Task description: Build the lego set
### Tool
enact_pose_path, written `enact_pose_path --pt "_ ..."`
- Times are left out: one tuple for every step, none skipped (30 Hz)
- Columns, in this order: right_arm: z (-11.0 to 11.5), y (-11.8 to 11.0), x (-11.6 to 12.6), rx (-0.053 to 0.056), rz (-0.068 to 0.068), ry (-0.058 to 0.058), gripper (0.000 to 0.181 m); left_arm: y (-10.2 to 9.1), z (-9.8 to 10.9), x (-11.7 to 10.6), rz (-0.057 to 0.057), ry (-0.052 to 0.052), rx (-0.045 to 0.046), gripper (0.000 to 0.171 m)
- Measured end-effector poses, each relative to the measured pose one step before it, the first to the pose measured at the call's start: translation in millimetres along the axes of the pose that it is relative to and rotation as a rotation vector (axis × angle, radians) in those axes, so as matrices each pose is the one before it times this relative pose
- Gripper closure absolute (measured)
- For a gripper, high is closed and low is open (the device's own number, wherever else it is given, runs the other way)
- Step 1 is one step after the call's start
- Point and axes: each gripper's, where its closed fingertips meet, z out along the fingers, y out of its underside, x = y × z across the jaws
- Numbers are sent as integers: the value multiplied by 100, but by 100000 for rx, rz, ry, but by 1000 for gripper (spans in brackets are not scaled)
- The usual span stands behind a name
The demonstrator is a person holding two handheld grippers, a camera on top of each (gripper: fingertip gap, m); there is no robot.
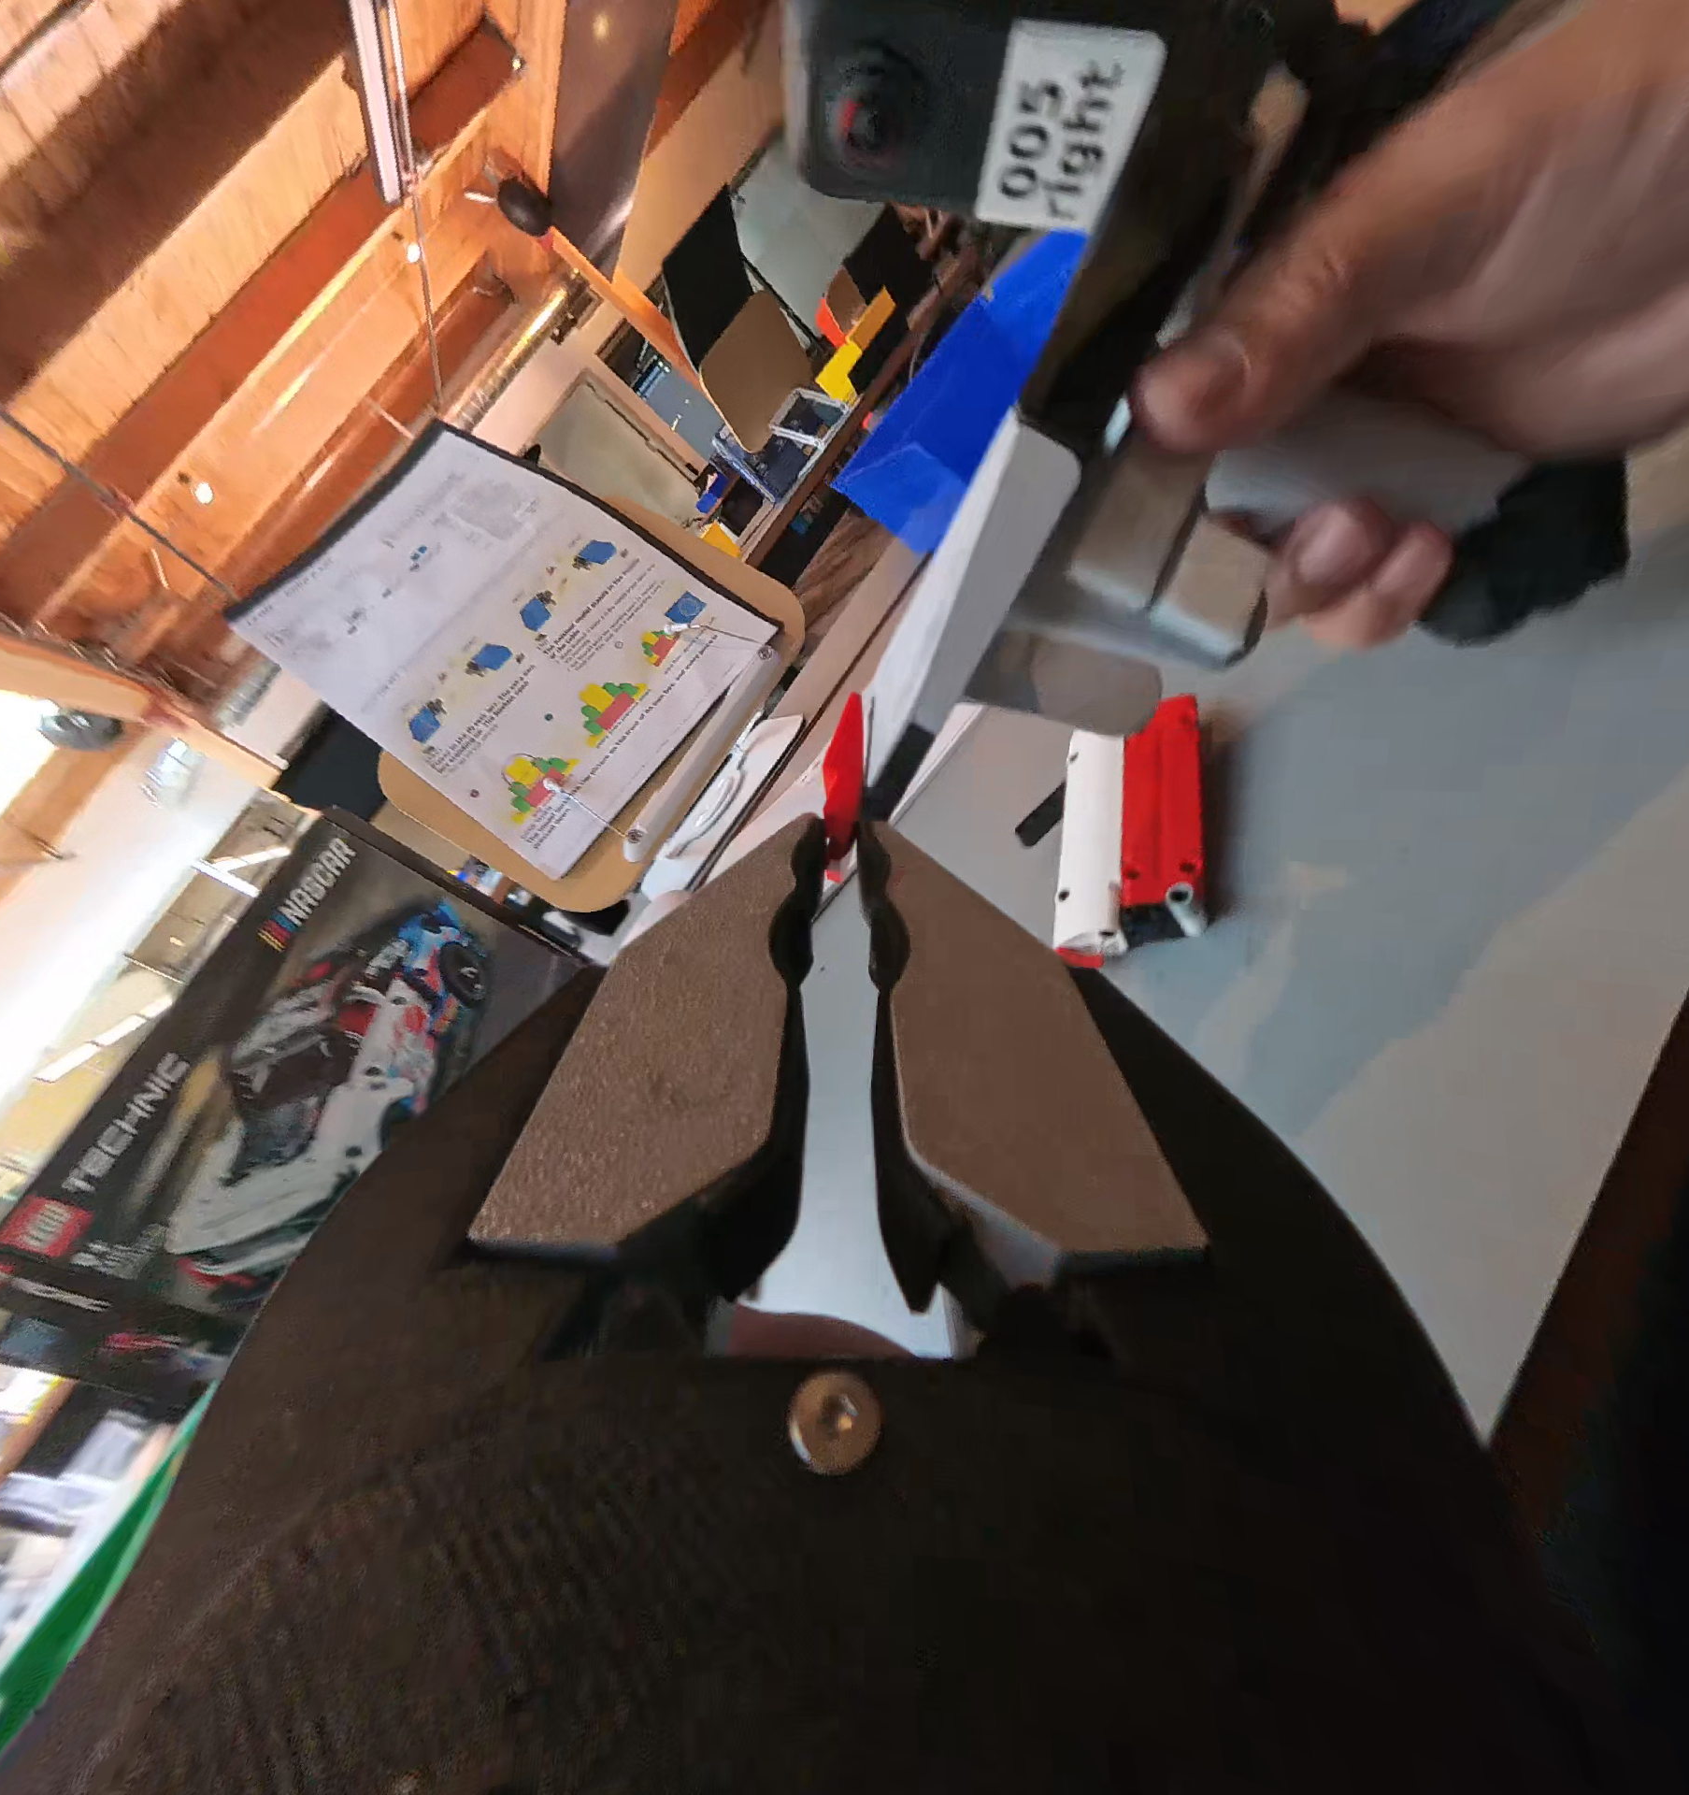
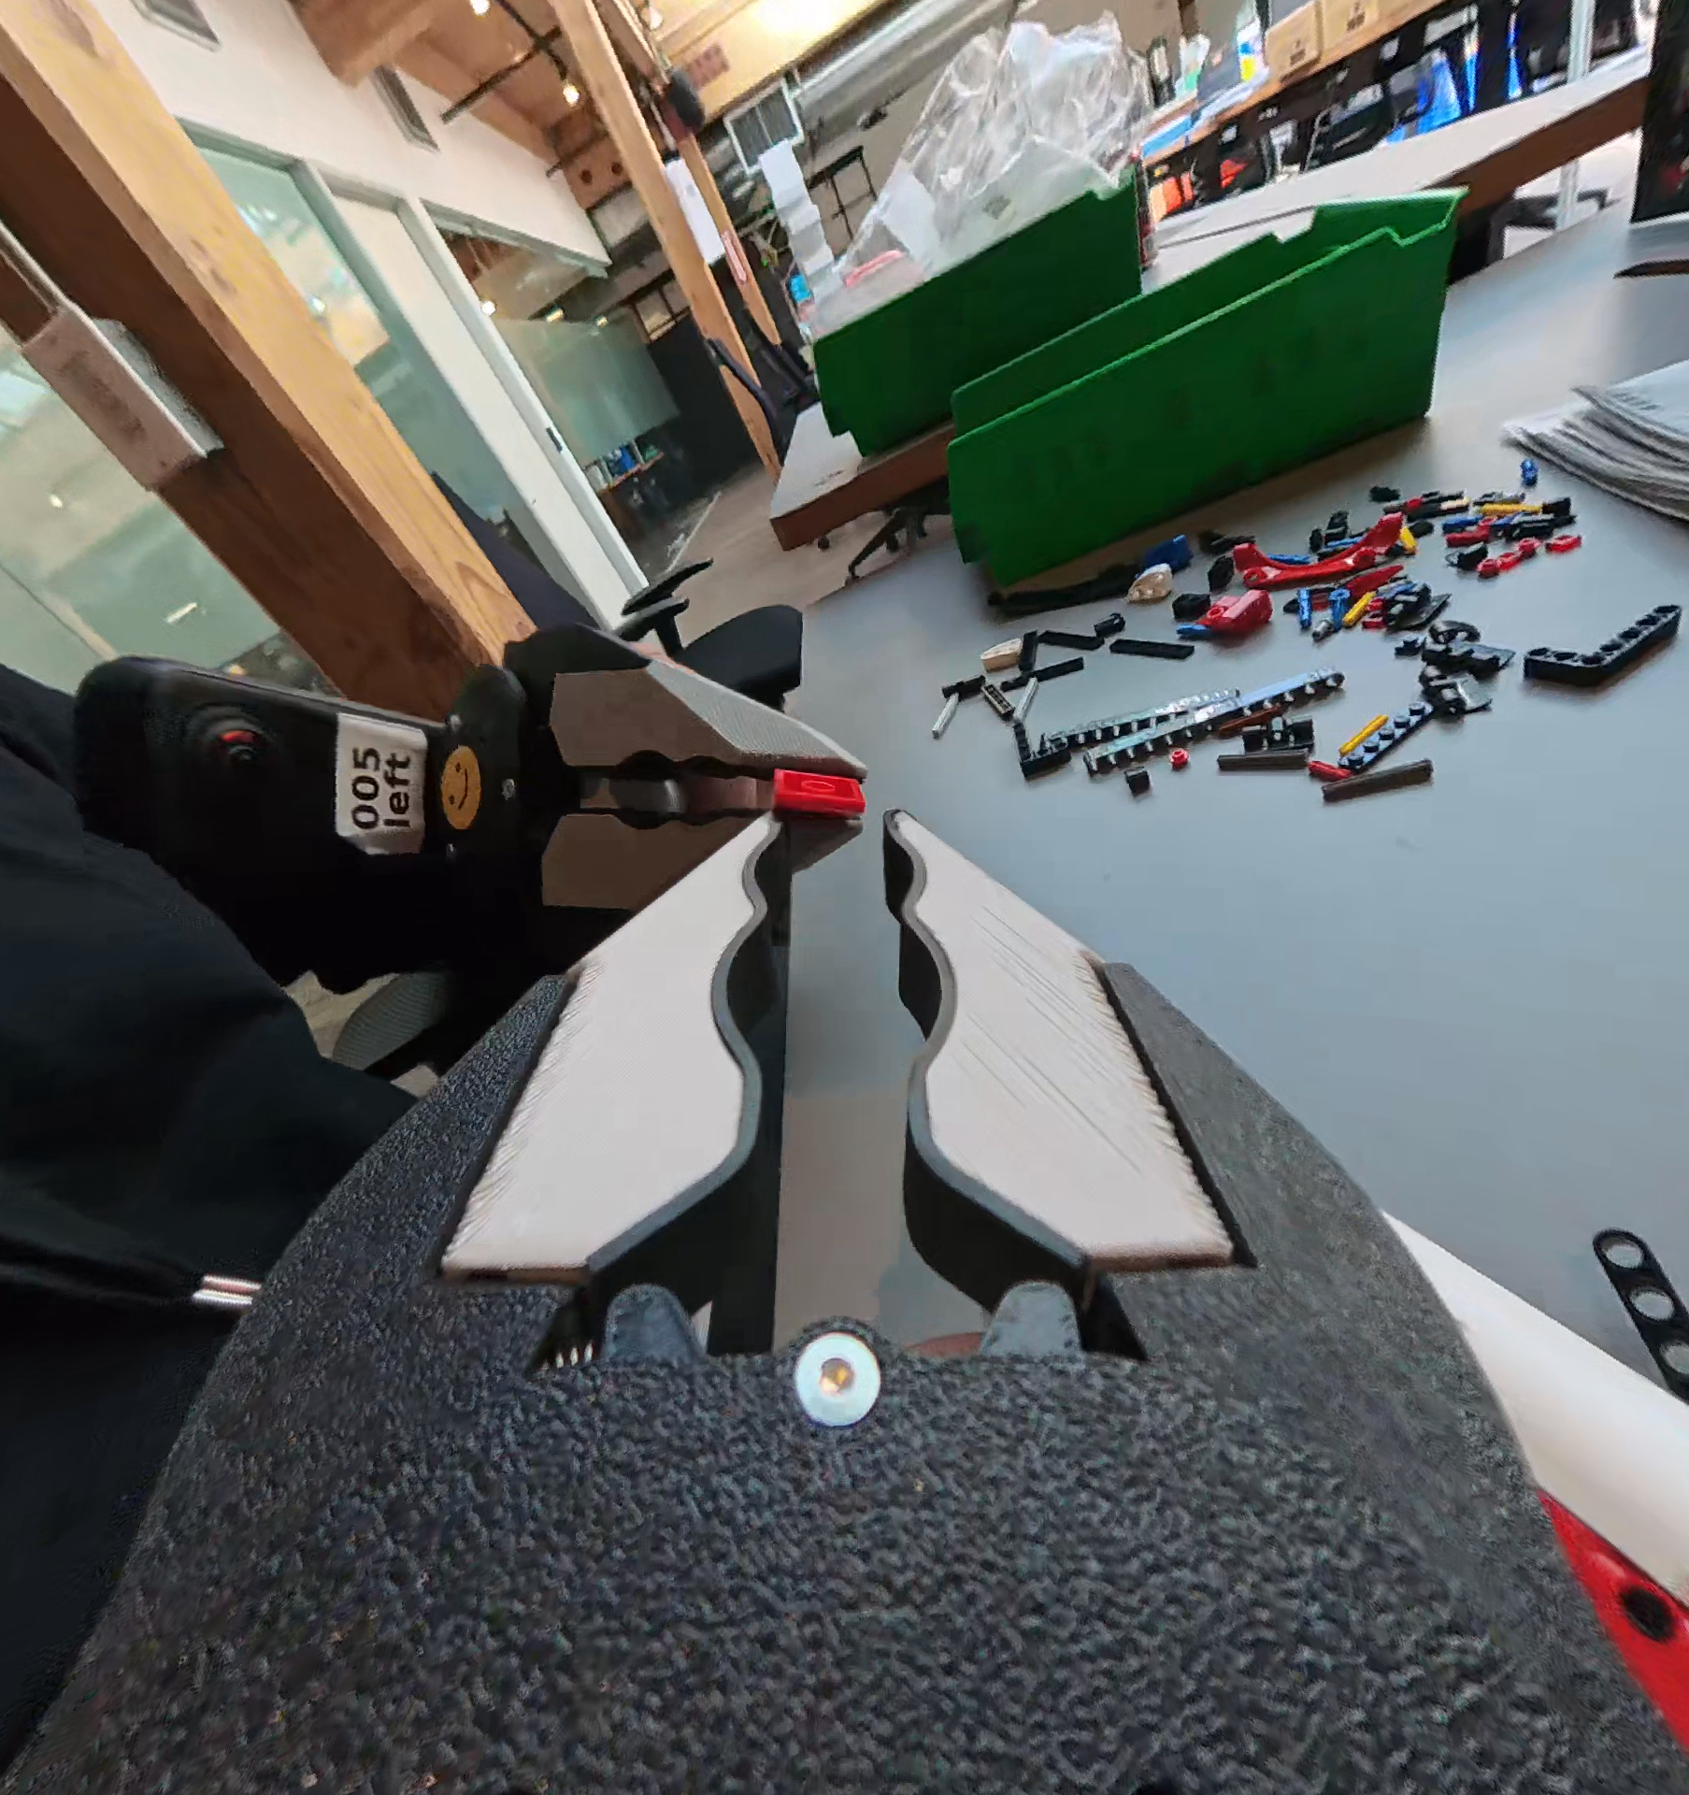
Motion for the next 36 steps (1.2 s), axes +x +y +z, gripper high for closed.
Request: enact_pose_path --pt "35 -510 -418 3336 218 -1821 171 -409 -15 -307 -4911 -1029 1226 168" --pt "12 -507 -321 3208 132 -1312 171 -297 8 -358 -3781 -1557 928 168" --pt "20 -325 -87 2117 -42 -41 171 -222 19 -254 -2776 -768 588 168" --pt "35 -204 32 1511 124 607 171 -48 66 -181 -2317 -371 -248 168" --pt "46 -154 59 1422 550 578 171 -15 63 -148 -2368 -248 -225 168" --pt "43 -167 58 1477 982 393 170 -36 35 -121 -2511 -166 206 168" --pt "32 -184 101 1656 1267 521 169 -4 29 -140 -2377 -198 229 168" --pt "8 -239 59 1886 1254 286 167 68 -6 -154 -1661 -439 -155 168" --pt "7 -300 -5 2127 1393 -231 166 71 -16 -147 -755 -424 -265 168" --pt "6 -334 -38 2304 1558 -426 166 61 -31 -124 -169 -455 -98 168" --pt "41 -275 -73 2092 1626 -719 165 16 -58 -109 222 -650 154 168" --pt "110 -63 8 1026 1491 -277 166 -63 -79 -59 81 -527 435 168" --pt "156 68 23 280 929 -87 166 -20 -51 84 157 285 132 168" --pt "163 70 19 276 442 57 166 102 15 63 761 -110 -582 168" --pt "119 8 18 621 132 277 167 96 15 -17 1338 -857 -435 168" --pt "95 -8 54 600 37 455 167 69 27 -71 1327 -1269 -449 168" --pt "57 1 98 312 387 506 167 90 11 -63 805 -964 -595 168" --pt "56 13 97 108 925 293 167 111 38 -26 -37 -345 -624 168" --pt "56 0 56 -13 1222 -171 167 73 14 -21 -952 26 -224 168" --pt "40 19 38 -208 1131 -401 167 32 -10 -6 -1422 369 37 168" --pt "17 55 27 -426 753 -326 167 47 -36 17 -1147 615 -49 168" --pt "3 73 55 -589 453 -69 167 68 -24 6 -946 506 -209 168" --pt "-5 78 79 -556 269 260 167 86 -10 37 -1111 576 -308 168" --pt "4 93 126 -492 342 489 166 118 21 59 -1271 521 -472 168" --pt "11 71 157 -412 589 611 167 170 56 52 -708 216 -774 168" --pt "11 55 138 -73 704 404 167 146 59 11 127 -205 -697 168" --pt "35 15 81 353 740 92 167 84 34 -34 475 -449 -391 168" --pt "33 15 74 447 862 132 167 85 36 -85 306 -606 -556 168" --pt "37 15 101 327 748 331 167 125 60 -103 -216 -591 -939 168" --pt "12 4 78 440 418 220 167 69 45 -34 -675 -171 -517 168" --pt "-19 -27 53 559 280 40 167 16 15 -34 -698 -299 -110 168" --pt "-34 -18 20 496 379 -131 167 0 5 -83 -288 -751 -90 168" --pt "-42 -37 12 524 390 -173 167 6 4 -172 10 -1335 -114 168" --pt "-61 -39 -6 623 246 -215 166 -39 -24 -184 -99 -1173 158 168" --pt "-53 -8 35 354 251 -28 166 -73 -28 -146 -610 -655 370 168" --pt "-29 33 32 43 233 63 165 -51 -23 -135 -1004 -372 268 168"
